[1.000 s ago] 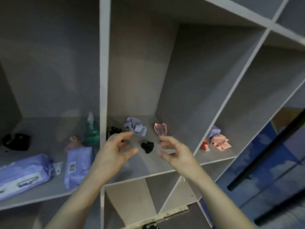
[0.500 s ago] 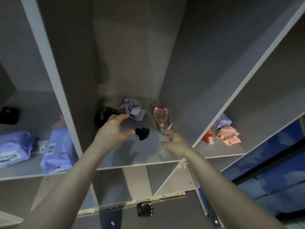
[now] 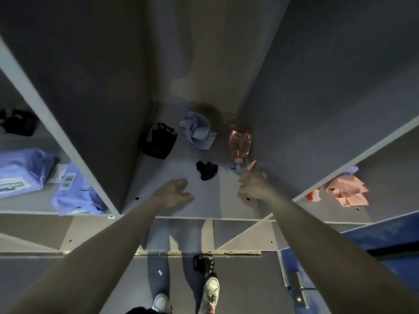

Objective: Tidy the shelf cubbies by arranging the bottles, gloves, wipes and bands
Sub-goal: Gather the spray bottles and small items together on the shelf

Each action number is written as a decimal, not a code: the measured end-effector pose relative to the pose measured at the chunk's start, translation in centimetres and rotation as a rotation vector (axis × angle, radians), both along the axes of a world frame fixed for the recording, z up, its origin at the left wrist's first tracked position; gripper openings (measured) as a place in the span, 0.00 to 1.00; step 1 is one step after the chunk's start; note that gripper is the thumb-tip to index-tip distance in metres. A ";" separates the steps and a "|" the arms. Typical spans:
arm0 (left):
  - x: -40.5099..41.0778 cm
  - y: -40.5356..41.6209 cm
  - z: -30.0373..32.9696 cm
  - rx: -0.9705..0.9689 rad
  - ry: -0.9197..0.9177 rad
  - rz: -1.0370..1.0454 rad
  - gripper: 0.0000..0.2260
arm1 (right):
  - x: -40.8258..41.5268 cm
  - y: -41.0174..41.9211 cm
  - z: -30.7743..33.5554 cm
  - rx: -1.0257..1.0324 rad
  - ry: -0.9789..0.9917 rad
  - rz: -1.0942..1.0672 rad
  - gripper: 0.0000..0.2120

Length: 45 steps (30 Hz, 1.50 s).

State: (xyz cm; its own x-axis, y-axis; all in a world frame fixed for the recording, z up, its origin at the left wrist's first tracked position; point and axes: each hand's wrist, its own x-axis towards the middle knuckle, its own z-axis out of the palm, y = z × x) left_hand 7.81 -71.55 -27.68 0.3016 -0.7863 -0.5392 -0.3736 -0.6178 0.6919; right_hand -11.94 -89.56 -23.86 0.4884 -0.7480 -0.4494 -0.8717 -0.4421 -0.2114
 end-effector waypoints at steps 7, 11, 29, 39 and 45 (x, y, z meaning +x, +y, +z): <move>-0.5 -0.3 -2.0 0.191 -0.533 -0.326 0.29 | 0.5 -2.3 -2.1 -0.136 0.185 0.164 0.35; -0.9 0.2 -1.4 0.261 -0.574 -0.429 0.32 | 1.4 -3.1 -2.4 -0.239 0.357 0.315 0.40; -1.3 0.5 -0.7 0.245 -0.616 -0.405 0.31 | 2.4 -1.0 0.1 -0.441 0.102 0.355 0.30; -0.7 0.2 -1.2 0.251 -0.638 -0.452 0.32 | 3.3 -5.8 6.8 -0.148 -0.349 -0.314 0.18; -0.6 -0.1 -1.0 0.291 -0.635 -0.476 0.33 | 3.6 -2.8 7.7 -0.490 -0.156 -0.237 0.21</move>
State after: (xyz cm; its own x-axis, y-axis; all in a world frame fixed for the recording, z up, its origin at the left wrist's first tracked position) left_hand 7.20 -71.62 -28.70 0.2874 -0.7621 -0.5801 -0.9033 -0.4170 0.1004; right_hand -8.38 -92.35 -16.13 0.3141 -0.9485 0.0416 -0.9340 -0.3166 -0.1653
